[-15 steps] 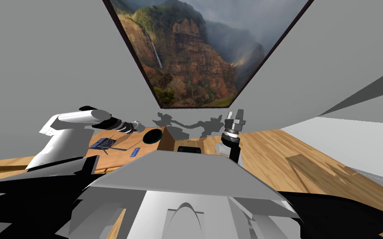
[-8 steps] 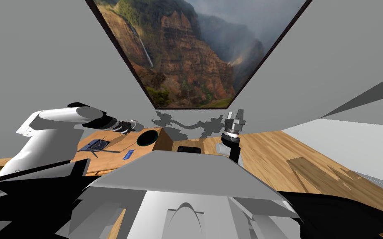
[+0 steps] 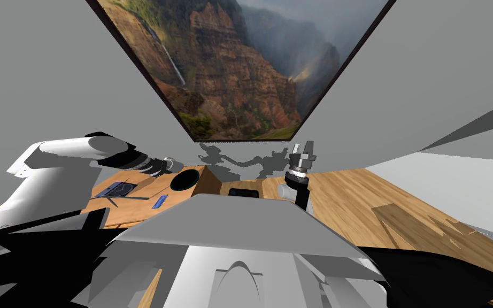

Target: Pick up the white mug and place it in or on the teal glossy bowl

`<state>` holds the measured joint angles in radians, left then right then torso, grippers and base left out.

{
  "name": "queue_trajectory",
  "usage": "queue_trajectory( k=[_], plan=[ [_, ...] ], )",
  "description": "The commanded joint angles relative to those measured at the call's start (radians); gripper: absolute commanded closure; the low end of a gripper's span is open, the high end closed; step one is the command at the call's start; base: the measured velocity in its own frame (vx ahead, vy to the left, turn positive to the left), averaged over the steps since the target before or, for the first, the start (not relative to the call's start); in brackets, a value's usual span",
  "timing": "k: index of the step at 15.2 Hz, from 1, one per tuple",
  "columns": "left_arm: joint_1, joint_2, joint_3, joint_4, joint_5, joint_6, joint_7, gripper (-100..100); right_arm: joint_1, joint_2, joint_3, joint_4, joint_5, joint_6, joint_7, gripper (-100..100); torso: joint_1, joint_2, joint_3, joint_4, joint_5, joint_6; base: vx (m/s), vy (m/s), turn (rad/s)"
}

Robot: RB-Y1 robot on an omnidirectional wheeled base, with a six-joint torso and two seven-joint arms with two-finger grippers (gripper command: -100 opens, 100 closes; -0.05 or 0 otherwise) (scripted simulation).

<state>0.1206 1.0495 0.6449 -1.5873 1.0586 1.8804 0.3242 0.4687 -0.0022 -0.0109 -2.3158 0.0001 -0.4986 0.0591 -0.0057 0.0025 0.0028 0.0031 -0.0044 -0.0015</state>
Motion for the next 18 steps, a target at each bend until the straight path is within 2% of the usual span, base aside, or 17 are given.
queue_trajectory(
  k=[1, 2, 3, 4, 6, 7, 8, 12, 13, 18],
  plan=[
    [0.002, 0.002, -0.002, 0.002, 0.004, 0.028, -0.005, 100, 0.000, 0.000, 0.000, 0.000, 0.000, 0.000, 0.000, 0, 0.000, 0.000, 0.000, 0.000, 0.000, 0.000, 0.011, -0.019, 0.004],
    [0.005, 0.003, 0.000, -0.002, 0.008, 0.061, -0.007, 100, 0.000, 0.000, 0.000, 0.000, 0.000, 0.000, 0.000, 0, 0.001, 0.000, 0.000, 0.000, 0.000, 0.000, 0.008, -0.018, 0.001],
    [0.005, 0.003, 0.000, -0.002, 0.008, 0.061, -0.007, 100, 0.000, 0.000, 0.000, 0.000, 0.000, 0.000, 0.000, 0, 0.001, 0.000, 0.000, 0.000, 0.000, 0.000, 0.007, -0.016, 0.003],
    [0.007, 0.004, 0.000, -0.004, 0.011, 0.089, -0.008, 100, 0.000, 0.000, 0.000, 0.000, 0.000, 0.000, 0.000, 0, 0.001, 0.000, 0.000, -0.001, 0.000, 0.000, 0.008, -0.013, 0.002],
    [0.008, 0.005, 0.001, -0.006, 0.013, 0.107, -0.008, 100, 0.000, 0.000, 0.000, 0.000, 0.000, 0.000, 0.000, 0, 0.002, -0.001, -0.001, -0.001, 0.000, 0.001, 0.007, -0.009, 0.000],
    [0.007, 0.003, 0.000, -0.005, 0.011, 0.087, -0.007, 100, 0.000, 0.000, 0.000, 0.000, 0.000, 0.000, 0.000, 0, 0.002, -0.001, -0.001, -0.001, 0.000, 0.001, 0.004, -0.005, 0.007],
    [0.008, 0.003, 0.001, -0.006, 0.011, 0.092, -0.007, -100, 0.000, 0.000, 0.000, 0.000, 0.000, 0.000, 0.000, 0, 0.003, -0.001, -0.001, -0.001, 0.000, 0.001, 0.000, 0.000, 0.000],
    [0.008, 0.003, 0.001, -0.006, 0.011, 0.092, -0.007, -100, 0.000, 0.000, 0.000, 0.000, 0.000, 0.000, 0.000, 0, 0.003, -0.001, -0.001, -0.001, 0.001, 0.001, 0.000, 0.000, 0.000],
    [0.021, 0.033, 0.008, -0.012, 0.049, 0.098, 0.009, -100, 0.000, 0.000, 0.000, 0.000, 0.000, 0.000, 0.000, 0, 0.003, -0.001, -0.001, -0.001, 0.001, 0.001, 0.009, 0.001, 0.026],
    [0.053, 0.107, 0.027, -0.030, 0.144, 0.114, 0.048, -100, 0.000, 0.000, 0.000, 0.000, 0.000, 0.000, 0.000, 0, 0.004, -0.004, -0.003, -0.002, 0.000, 0.001, 0.031, 0.009, 0.037]
  ],
)
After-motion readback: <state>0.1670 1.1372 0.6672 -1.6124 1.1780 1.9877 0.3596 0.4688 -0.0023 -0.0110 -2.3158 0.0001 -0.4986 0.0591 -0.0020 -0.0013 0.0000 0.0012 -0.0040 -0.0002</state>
